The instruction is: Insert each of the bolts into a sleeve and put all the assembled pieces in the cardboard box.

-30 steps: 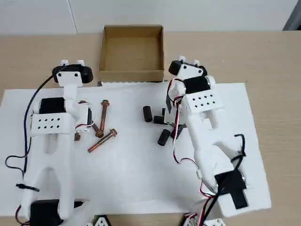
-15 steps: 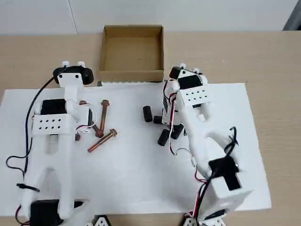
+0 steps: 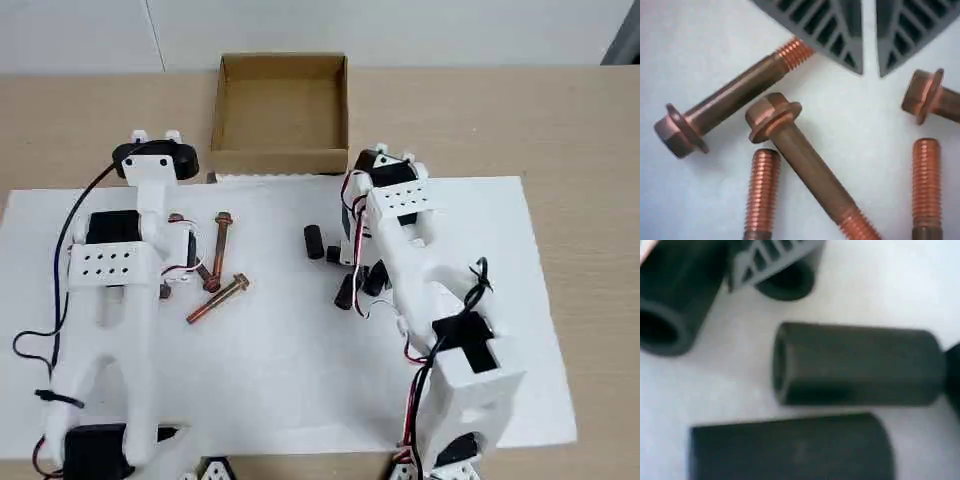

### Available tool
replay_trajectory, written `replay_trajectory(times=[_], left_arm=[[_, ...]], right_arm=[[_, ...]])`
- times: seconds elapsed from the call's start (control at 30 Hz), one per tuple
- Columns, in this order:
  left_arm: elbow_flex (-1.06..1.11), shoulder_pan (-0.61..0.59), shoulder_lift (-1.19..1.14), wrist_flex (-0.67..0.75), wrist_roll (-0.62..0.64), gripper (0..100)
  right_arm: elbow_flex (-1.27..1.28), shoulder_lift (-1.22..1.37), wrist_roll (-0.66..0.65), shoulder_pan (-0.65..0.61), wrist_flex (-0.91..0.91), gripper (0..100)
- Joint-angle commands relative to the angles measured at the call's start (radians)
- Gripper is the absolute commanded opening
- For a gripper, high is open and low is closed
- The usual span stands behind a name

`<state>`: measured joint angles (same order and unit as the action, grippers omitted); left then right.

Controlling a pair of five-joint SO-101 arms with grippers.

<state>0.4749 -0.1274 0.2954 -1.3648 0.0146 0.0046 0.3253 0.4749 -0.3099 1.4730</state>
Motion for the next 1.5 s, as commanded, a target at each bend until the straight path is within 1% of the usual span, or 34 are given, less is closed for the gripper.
replay_trajectory(times=[0.0,0.23,0.3,0.37,0.43,0.57,0.77,0.87,1.0,1.1,1.13,1.23,1.27,1.47], left_arm=[[-0.002,-0.003,0.0,0.028,-0.002,1],[-0.002,-0.003,0.0,0.032,-0.002,1],[-0.002,-0.002,0.0,0.032,-0.002,1],[-0.002,0.002,0.0,0.032,-0.002,1],[-0.002,0.002,0.0,0.028,-0.002,1],[-0.002,0.002,0.0,0.025,-0.002,1],[-0.007,0.0,0.006,0.025,-0.002,1],[-0.007,-0.003,0.006,0.025,-0.002,1],[-0.016,0.0,0.008,0.025,-0.002,1],[-0.051,0.003,-0.002,-0.014,-0.002,1],[-0.065,0.006,-0.002,-0.028,-0.005,1],[-0.084,0.038,-0.002,-0.055,-0.098,1],[-0.088,0.055,-0.002,-0.063,-0.112,1],[-0.087,0.167,-0.002,-0.103,-0.199,1]], right_arm=[[-0.044,0.01,0.011,-0.004,-0.008,11.7],[-0.044,0.015,0.012,-0.004,-0.002,11.3],[-0.044,0.015,0.012,-0.002,0.001,6.9],[-0.044,0.015,0.011,-0.002,0.001,0.0],[-0.044,0.013,0.011,-0.002,0.002,1.4],[-0.068,0.012,0.008,-0.002,0.016,0.3],[-0.307,0.012,0.011,-0.001,0.225,0.3],[-0.347,0.001,0.006,0.012,0.246,0.3],[-0.345,-0.147,0.005,0.027,0.248,0.3],[-0.345,-0.24,0.0,0.035,0.246,0.3],[-0.344,-0.263,-0.021,0.041,0.249,0.3],[-0.316,-0.323,-0.11,0.067,0.251,0.3],[-0.295,-0.346,-0.137,0.079,0.251,0.3],[-0.072,-0.475,-0.273,0.18,0.246,0.3]])
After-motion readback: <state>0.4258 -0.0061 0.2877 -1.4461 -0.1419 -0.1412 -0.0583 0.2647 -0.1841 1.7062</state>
